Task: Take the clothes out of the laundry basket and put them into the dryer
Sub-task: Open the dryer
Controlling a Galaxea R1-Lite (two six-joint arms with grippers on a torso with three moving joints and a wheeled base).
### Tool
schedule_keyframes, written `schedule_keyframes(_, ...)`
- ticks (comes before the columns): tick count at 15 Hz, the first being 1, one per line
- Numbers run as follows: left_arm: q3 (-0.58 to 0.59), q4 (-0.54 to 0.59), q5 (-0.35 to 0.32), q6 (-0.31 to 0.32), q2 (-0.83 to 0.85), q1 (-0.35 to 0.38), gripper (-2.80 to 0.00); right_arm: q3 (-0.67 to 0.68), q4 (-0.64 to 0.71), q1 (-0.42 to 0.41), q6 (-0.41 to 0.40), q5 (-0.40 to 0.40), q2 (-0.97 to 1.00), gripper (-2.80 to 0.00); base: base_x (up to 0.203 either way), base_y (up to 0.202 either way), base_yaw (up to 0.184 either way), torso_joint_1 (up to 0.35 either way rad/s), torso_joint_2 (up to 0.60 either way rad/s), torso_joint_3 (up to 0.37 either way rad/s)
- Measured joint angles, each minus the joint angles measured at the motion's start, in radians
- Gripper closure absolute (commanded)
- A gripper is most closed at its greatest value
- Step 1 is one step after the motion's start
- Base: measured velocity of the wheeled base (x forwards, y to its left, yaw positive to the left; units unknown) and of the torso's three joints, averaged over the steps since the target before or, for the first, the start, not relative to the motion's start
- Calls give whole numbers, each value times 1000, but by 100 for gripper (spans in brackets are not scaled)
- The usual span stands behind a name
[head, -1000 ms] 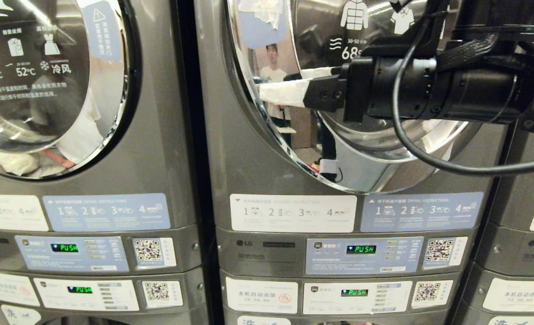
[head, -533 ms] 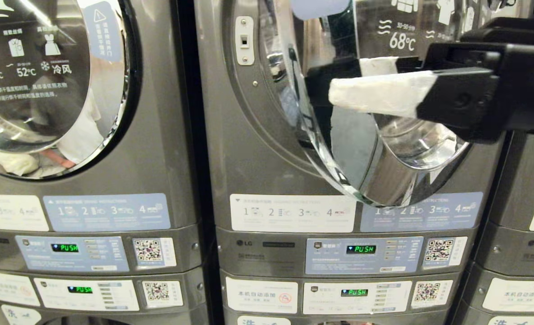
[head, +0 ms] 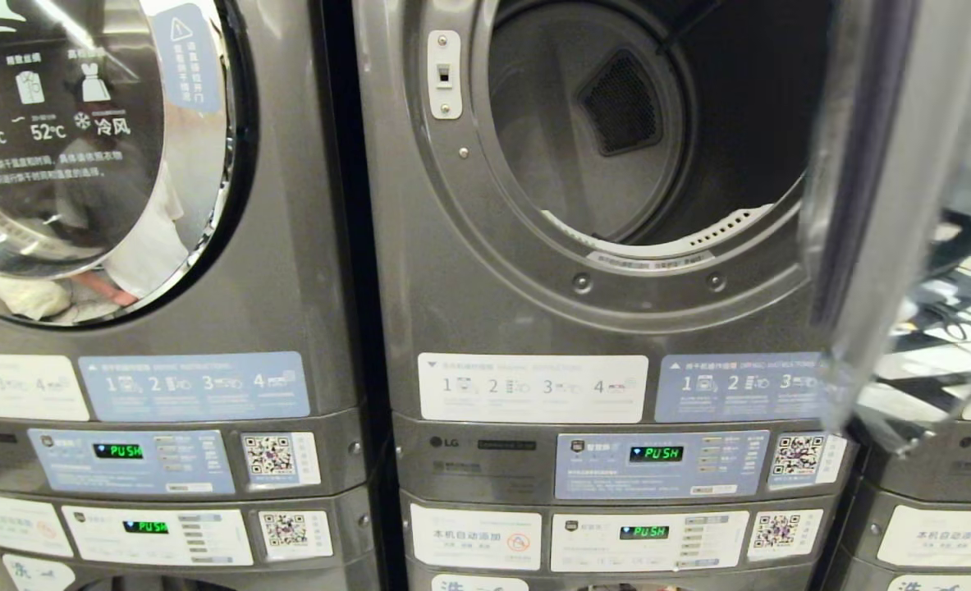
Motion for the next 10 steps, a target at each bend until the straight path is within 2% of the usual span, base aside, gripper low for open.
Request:
schedule_keyframes(1,0,0,0,0,0,0,0,22,22,-3,21,-40,-64,-280,0,0,0,0,0,0)
schedule_keyframes(5,0,0,0,0,0,0,0,43,68,-8,42,-316,-212,-280,0,0,0,0,0,0)
schedule_keyframes(8,0,0,0,0,0,0,0,34,66,-12,27,-399,-275,-280,0,0,0,0,0,0)
schedule_keyframes(10,0,0,0,0,0,0,0,30,99,-12,19,-418,-310,-280,0,0,0,0,0,0)
